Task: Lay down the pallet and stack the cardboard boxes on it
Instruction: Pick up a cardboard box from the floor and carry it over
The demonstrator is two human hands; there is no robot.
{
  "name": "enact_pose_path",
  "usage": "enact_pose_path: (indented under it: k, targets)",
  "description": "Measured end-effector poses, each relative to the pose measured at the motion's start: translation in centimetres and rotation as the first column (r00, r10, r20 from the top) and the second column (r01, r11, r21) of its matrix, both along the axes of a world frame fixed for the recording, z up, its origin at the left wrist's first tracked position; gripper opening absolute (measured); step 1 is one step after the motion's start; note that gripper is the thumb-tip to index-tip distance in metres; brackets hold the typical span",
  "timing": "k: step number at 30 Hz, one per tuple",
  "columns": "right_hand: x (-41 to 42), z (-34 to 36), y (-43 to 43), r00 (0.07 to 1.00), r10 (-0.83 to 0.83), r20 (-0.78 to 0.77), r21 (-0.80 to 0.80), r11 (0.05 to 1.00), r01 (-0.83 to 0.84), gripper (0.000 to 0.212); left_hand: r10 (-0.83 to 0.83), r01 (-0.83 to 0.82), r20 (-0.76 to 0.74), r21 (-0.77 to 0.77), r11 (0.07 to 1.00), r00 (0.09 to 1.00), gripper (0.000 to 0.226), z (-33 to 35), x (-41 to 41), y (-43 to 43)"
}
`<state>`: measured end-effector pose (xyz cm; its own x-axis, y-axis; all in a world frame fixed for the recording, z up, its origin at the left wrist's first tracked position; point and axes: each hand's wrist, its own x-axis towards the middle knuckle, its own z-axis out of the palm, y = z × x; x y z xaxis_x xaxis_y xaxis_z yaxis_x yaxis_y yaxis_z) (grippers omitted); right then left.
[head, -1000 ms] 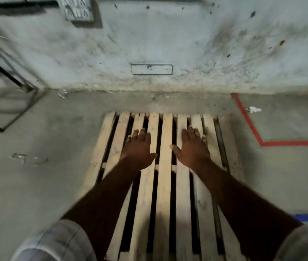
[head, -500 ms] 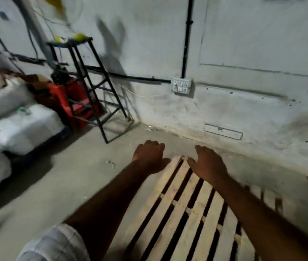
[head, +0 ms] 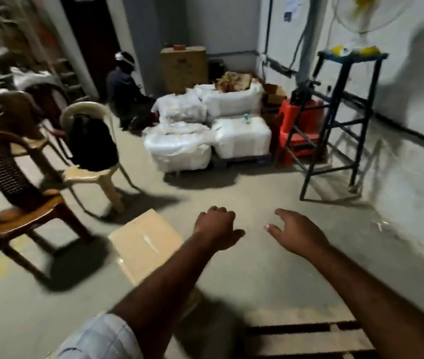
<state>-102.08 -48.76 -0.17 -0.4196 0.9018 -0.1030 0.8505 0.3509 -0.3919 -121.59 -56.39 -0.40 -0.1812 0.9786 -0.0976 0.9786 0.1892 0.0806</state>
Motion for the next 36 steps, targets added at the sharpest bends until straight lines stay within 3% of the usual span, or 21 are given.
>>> enact_pose_path:
  k: [6,13,21,25,30,36]
  targets:
    - [-13.9,-1.4,-0.1,0.948,0.32,-0.002,-0.062,0.946,-0.319,0.065,0.438,-0.434,0.046,-0.08,0.897,0.898,0.058,-4.0,-13.1,-7.2]
    - [-26.9,-6.2,0.6,0.891,0.452,0.026,-0.256,0.865,-0.431,0.07,0.769,-0.735,0.221,-0.228,0.638,0.6,0.059,-11.7,-22.1,-11.2]
    - [-35.0,-11.4,3.9,0.872,0.473,0.127,-0.422,0.821,-0.384,0.071,0.855,-0.769,0.316,-0.384,0.511,0.411,0.064,-17.1,-26.7,-10.3]
    - [-38.9,-13.4,5.6,0.872,0.465,0.151,-0.476,0.808,-0.348,0.072,0.896,-0.791,0.363,-0.455,0.409,0.255,0.065,-19.5,-28.7,-9.4]
    - [-43.4,-16.7,6.7,0.867,0.46,0.194,-0.561,0.776,-0.286,0.063,0.9,-0.814,0.435,-0.528,0.242,-0.014,0.07,-22.7,-29.6,-7.6]
    - [-47.3,-24.8,9.3,0.895,0.423,0.142,-0.722,0.663,-0.198,0.051,0.827,-0.809,0.432,-0.586,-0.047,-0.361,0.078,-27.5,-30.7,-5.9]
